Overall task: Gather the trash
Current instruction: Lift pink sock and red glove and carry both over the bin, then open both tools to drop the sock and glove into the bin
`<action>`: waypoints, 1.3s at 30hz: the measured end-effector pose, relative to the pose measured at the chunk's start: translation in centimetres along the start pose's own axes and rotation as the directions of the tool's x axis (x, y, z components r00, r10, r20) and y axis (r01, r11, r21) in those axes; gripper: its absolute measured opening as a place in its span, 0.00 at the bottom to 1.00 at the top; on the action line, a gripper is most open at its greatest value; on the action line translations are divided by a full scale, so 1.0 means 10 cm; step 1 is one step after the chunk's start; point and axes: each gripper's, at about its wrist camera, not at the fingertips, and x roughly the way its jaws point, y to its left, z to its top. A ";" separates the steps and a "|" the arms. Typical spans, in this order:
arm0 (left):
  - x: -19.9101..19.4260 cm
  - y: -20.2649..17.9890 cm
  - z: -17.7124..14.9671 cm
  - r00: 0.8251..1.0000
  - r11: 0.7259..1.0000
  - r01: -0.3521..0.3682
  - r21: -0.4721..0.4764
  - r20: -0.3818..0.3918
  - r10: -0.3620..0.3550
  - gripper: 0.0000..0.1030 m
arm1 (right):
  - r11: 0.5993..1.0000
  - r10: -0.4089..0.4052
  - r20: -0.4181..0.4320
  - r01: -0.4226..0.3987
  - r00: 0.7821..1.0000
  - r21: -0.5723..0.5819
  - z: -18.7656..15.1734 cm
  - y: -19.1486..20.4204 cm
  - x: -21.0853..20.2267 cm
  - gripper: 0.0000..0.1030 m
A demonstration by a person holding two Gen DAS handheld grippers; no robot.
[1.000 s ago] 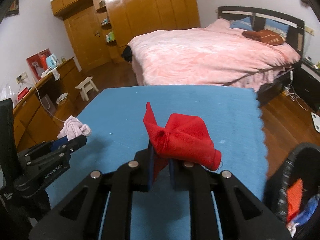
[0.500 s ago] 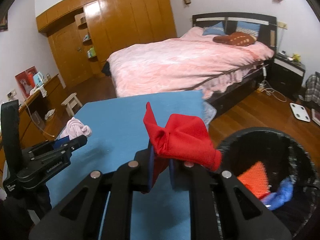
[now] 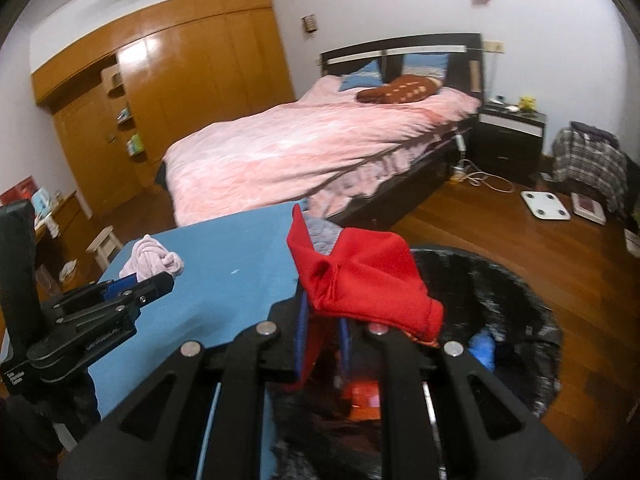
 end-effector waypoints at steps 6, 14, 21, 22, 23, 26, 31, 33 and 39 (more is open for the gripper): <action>0.07 -0.46 0.04 0.998 0.995 0.067 0.073 0.007 -0.067 0.28 | 0.997 -0.059 0.012 0.059 0.998 0.046 -0.08 -0.37 -0.14 0.13; 0.35 -0.93 0.04 0.990 0.981 0.137 0.135 -0.032 -0.134 0.28 | 0.989 -0.120 -0.005 0.120 0.993 0.090 -0.17 -0.71 -0.10 0.13; 0.65 -1.09 0.07 0.983 0.973 0.178 0.148 -0.066 -0.170 0.28 | 0.985 -0.142 -0.036 0.145 0.989 0.091 -0.25 -0.91 0.02 0.13; 0.70 -1.11 0.07 0.982 0.971 0.183 0.151 -0.073 -0.174 0.28 | 0.985 -0.144 -0.039 0.147 0.989 0.089 -0.24 -0.92 0.05 0.13; 0.74 -1.13 0.07 0.981 0.971 0.186 0.152 -0.077 -0.176 0.28 | 0.985 -0.147 -0.043 0.150 0.988 0.087 -0.24 -0.91 0.07 0.13; 0.86 -1.18 0.06 0.977 0.968 0.202 0.149 -0.100 -0.188 0.28 | 0.984 -0.147 -0.059 0.152 0.987 0.090 -0.25 -1.00 0.17 0.13; 1.05 -1.24 0.05 0.969 0.962 0.227 0.151 -0.136 -0.207 0.29 | 0.983 -0.151 -0.082 0.158 0.985 0.092 -0.25 -1.11 0.30 0.16; 1.10 -1.23 0.06 0.965 0.960 0.240 0.146 -0.146 -0.219 0.42 | 0.982 -0.162 -0.093 0.169 0.982 0.082 -0.25 -1.11 0.35 0.29; 1.11 -1.06 0.12 0.966 0.965 0.240 0.104 -0.129 -0.226 0.69 | 0.974 -0.186 -0.109 0.198 0.976 0.111 -0.31 -1.21 0.40 0.65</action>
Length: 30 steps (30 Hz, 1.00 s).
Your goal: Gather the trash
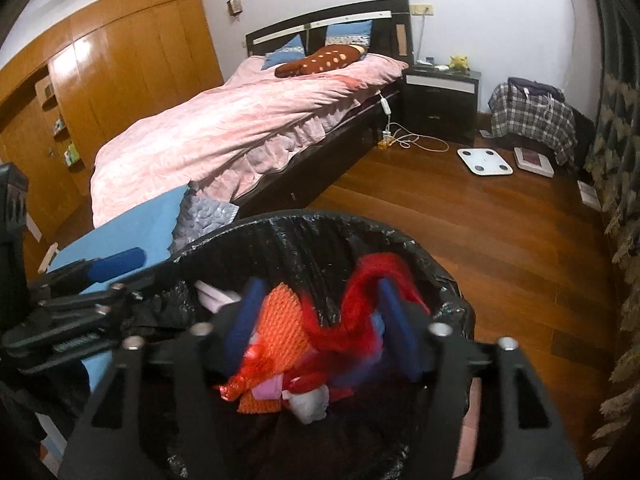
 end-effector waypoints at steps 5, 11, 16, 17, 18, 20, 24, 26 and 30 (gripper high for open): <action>-0.16 0.15 0.03 0.999 0.999 -0.048 -0.025 0.018 0.048 0.85 | 1.000 -0.011 0.005 0.011 1.000 0.005 -0.04 0.02 -0.07 0.88; -0.47 0.26 0.04 0.992 0.993 -0.117 -0.027 0.039 0.118 0.94 | 1.000 0.000 -0.006 0.000 1.000 0.018 0.00 0.07 -0.22 0.93; -0.77 0.35 -0.01 0.989 0.988 -0.142 -0.060 0.039 0.144 0.94 | 1.000 0.005 0.018 -0.005 1.000 -0.001 0.01 0.24 -0.49 0.95; -0.85 0.35 -0.03 0.987 0.986 -0.153 -0.066 0.043 0.156 0.94 | 1.000 0.008 0.023 -0.008 1.000 -0.012 0.01 0.29 -0.56 0.95; -0.91 0.35 -0.04 0.986 0.985 -0.159 -0.068 0.047 0.162 0.94 | 1.000 0.012 0.029 -0.012 0.999 -0.022 0.01 0.34 -0.63 0.95; -1.04 0.32 -0.06 0.981 0.982 -0.180 -0.065 0.061 0.184 0.94 | 0.999 0.022 0.040 -0.020 0.999 -0.044 0.02 0.43 -0.75 0.95; -1.33 0.26 -0.11 0.971 0.975 -0.214 -0.054 0.093 0.219 0.94 | 0.995 0.046 0.060 -0.041 0.997 -0.087 0.06 0.62 -0.98 0.95; -1.48 0.24 -0.12 0.969 0.974 -0.218 -0.057 0.109 0.223 0.94 | 0.993 0.063 0.070 -0.055 0.996 -0.102 0.09 0.73 -1.11 0.95; -1.76 0.22 -0.14 0.959 0.969 -0.236 -0.070 0.142 0.244 0.94 | 0.989 0.089 0.097 -0.077 0.991 -0.123 0.15 0.88 -1.36 0.95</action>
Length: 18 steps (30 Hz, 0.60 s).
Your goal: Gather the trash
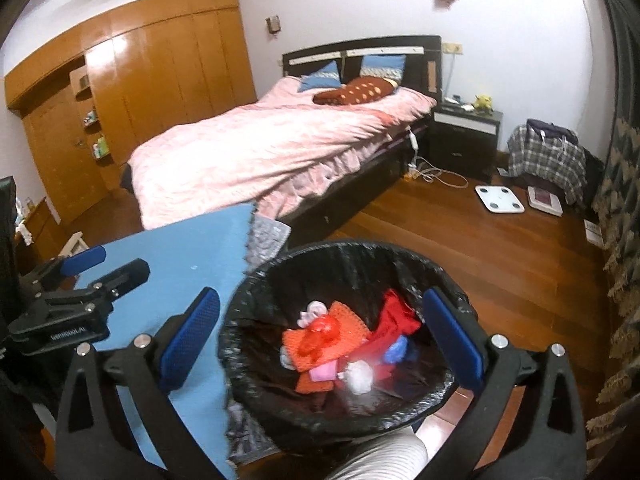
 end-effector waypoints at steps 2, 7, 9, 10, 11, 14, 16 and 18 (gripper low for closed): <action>-0.09 0.01 0.02 1.000 1.000 -0.005 0.001 0.017 0.005 0.94 | 1.000 0.007 0.010 -0.007 1.000 -0.007 0.04 0.06 -0.07 0.95; -0.38 0.05 0.04 0.998 1.000 -0.020 -0.001 0.058 0.020 0.94 | 0.999 0.020 0.031 -0.019 0.999 -0.034 0.12 0.24 -0.26 0.95; -0.46 0.06 0.04 0.997 1.000 -0.020 -0.009 0.069 0.021 0.94 | 0.999 0.019 0.039 -0.017 0.999 -0.042 0.14 0.30 -0.31 0.95; -0.51 0.07 0.04 0.997 1.000 -0.019 -0.011 0.076 0.020 0.94 | 0.999 0.020 0.040 -0.018 0.999 -0.042 0.15 0.32 -0.33 0.95; -0.56 0.08 0.04 0.996 1.000 -0.023 -0.011 0.083 0.024 0.94 | 0.999 0.022 0.040 -0.020 0.999 -0.042 0.15 0.34 -0.34 0.95; -0.65 0.09 0.04 0.995 1.000 -0.031 -0.008 0.099 0.031 0.94 | 0.999 0.027 0.041 -0.025 0.999 -0.046 0.17 0.38 -0.38 0.95; -0.71 0.08 0.05 0.993 0.999 -0.034 -0.010 0.112 0.035 0.94 | 0.998 0.028 0.044 -0.026 0.999 -0.051 0.17 0.41 -0.41 0.95; -0.76 0.08 0.05 0.992 0.999 -0.036 -0.011 0.122 0.037 0.94 | 0.998 0.030 0.047 -0.027 0.998 -0.057 0.18 0.43 -0.43 0.95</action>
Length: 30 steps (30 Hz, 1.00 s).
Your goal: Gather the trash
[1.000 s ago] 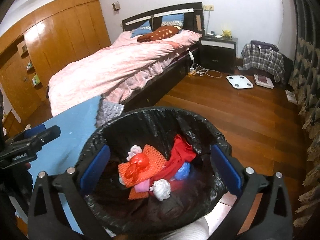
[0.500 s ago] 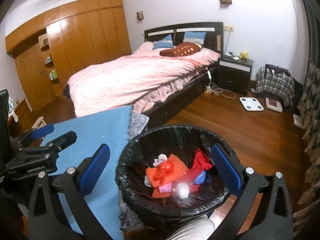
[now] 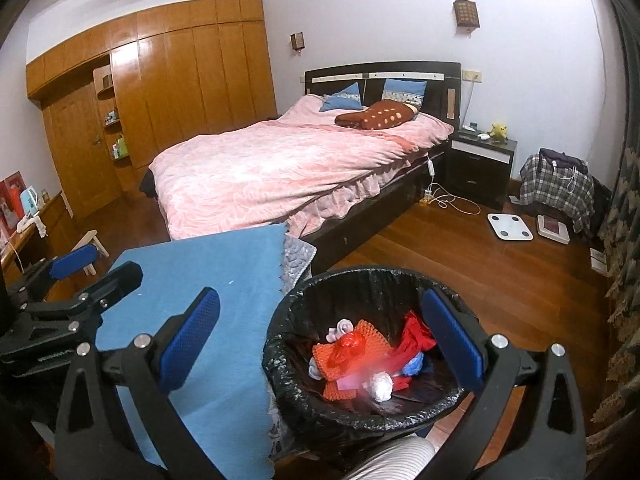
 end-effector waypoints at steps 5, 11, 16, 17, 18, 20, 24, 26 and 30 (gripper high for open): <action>-0.08 0.01 0.00 1.000 1.000 -0.002 -0.003 0.019 0.002 0.94 | 1.000 0.001 0.011 -0.001 1.000 -0.015 0.04 0.06 -0.07 0.95; -0.15 0.03 0.00 1.000 1.000 -0.005 -0.005 0.029 0.005 0.94 | 1.000 0.003 0.020 -0.002 1.000 -0.023 0.05 0.10 -0.11 0.95; -0.18 0.05 0.00 0.999 1.000 -0.009 -0.009 0.031 0.009 0.94 | 0.999 0.007 0.023 -0.006 1.000 -0.032 0.06 0.15 -0.13 0.95; -0.18 0.05 0.00 0.999 1.000 -0.009 -0.009 0.031 0.009 0.94 | 0.999 0.007 0.024 -0.006 1.000 -0.033 0.06 0.16 -0.13 0.95; -0.19 0.05 -0.01 0.999 1.000 -0.010 -0.010 0.030 0.010 0.94 | 0.999 0.007 0.025 -0.006 1.000 -0.034 0.06 0.16 -0.13 0.95; -0.19 0.06 -0.01 0.999 1.000 -0.010 -0.010 0.031 0.010 0.94 | 0.999 0.008 0.024 -0.007 1.000 -0.035 0.06 0.17 -0.13 0.95; -0.19 0.06 -0.01 0.999 1.000 -0.011 -0.007 0.031 0.011 0.94 | 0.999 0.007 0.023 -0.006 1.000 -0.036 0.06 0.18 -0.13 0.95; -0.19 0.07 -0.01 1.000 1.000 -0.008 -0.011 0.029 0.009 0.94 | 0.999 0.007 0.023 -0.006 1.000 -0.036 0.07 0.19 -0.12 0.95; -0.18 0.06 -0.01 0.999 1.000 -0.009 -0.009 0.031 0.010 0.94 | 0.999 0.007 0.023 -0.006 1.000 -0.035 0.06 0.19 -0.12 0.95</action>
